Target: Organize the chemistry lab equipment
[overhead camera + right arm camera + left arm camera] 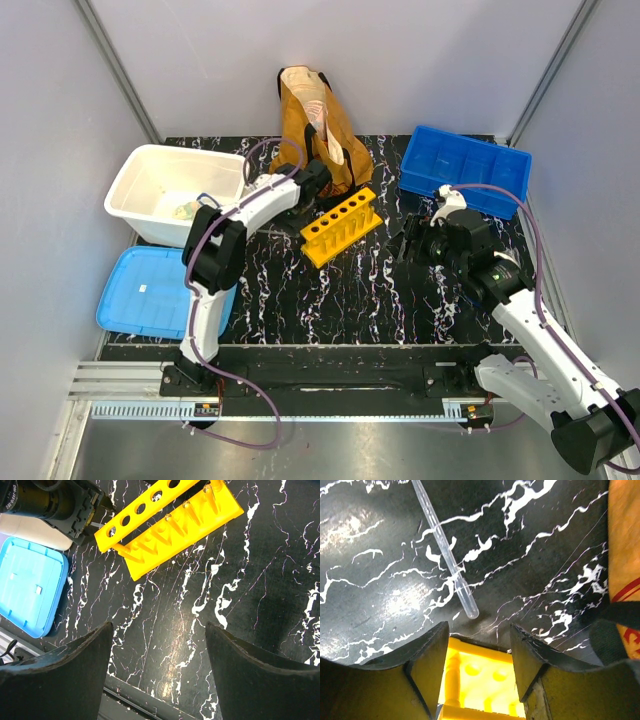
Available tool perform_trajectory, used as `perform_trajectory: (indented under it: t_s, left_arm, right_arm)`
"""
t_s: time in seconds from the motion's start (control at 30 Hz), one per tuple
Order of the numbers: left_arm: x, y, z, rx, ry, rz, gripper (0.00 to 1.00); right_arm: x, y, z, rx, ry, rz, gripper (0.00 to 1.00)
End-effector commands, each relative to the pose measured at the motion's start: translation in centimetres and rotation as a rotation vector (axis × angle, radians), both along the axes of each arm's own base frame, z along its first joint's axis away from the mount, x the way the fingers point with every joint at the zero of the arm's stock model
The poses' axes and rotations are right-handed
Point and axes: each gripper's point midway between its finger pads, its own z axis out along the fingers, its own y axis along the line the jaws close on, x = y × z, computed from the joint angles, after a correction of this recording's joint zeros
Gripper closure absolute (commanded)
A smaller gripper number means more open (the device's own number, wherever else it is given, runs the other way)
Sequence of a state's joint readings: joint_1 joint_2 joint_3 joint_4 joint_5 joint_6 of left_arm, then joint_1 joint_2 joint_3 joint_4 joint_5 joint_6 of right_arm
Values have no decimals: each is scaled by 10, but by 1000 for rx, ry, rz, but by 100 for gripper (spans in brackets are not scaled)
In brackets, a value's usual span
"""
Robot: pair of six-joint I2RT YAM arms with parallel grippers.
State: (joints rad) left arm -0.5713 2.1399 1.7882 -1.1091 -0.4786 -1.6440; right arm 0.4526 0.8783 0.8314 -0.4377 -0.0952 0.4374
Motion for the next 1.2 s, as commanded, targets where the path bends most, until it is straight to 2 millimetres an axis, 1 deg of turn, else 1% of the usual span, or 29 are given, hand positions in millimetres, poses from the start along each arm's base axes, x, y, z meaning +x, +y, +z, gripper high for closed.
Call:
perform_trajectory:
  t_s: [0.0, 0.03, 0.13, 0.37, 0.47, 0.57, 0.63, 0.77, 0.83, 0.97, 1.03, 1.17]
  left_arm:
    - [23, 17, 24, 32, -72, 8, 44]
    - [27, 18, 24, 36, -73, 3, 44]
    - [30, 25, 21, 60, -65, -2, 44]
    - [30, 52, 6, 89, -15, 27, 44]
    - [32, 59, 7, 110, -19, 23, 44]
    - [35, 61, 12, 130, -30, 8, 43]
    - [35, 57, 13, 120, -32, -4, 43]
    - [31, 43, 21, 117, -57, -26, 43]
    - [27, 36, 21, 104, -60, -25, 43]
    - [22, 23, 15, 46, -46, -15, 44]
    - [20, 20, 12, 44, -42, -12, 45]
    - [16, 17, -1, 28, -13, 2, 46]
  right_arm:
    - [6, 3, 23, 18, -78, 8, 21]
    - [5, 3, 22, 14, -73, 10, 21]
    - [5, 2, 21, 8, -74, 10, 21]
    - [5, 2, 22, 7, -76, 9, 21]
    - [6, 2, 20, 3, -71, 9, 21]
    - [6, 3, 19, 3, -68, 11, 21]
    - [8, 3, 18, 4, -67, 10, 21]
    - [9, 5, 16, 6, -61, 13, 21]
    - [9, 6, 15, 5, -56, 14, 21]
    - [8, 5, 15, 2, -56, 14, 21]
    - [7, 3, 16, 1, -62, 10, 21]
    - [7, 2, 18, -1, -66, 9, 21]
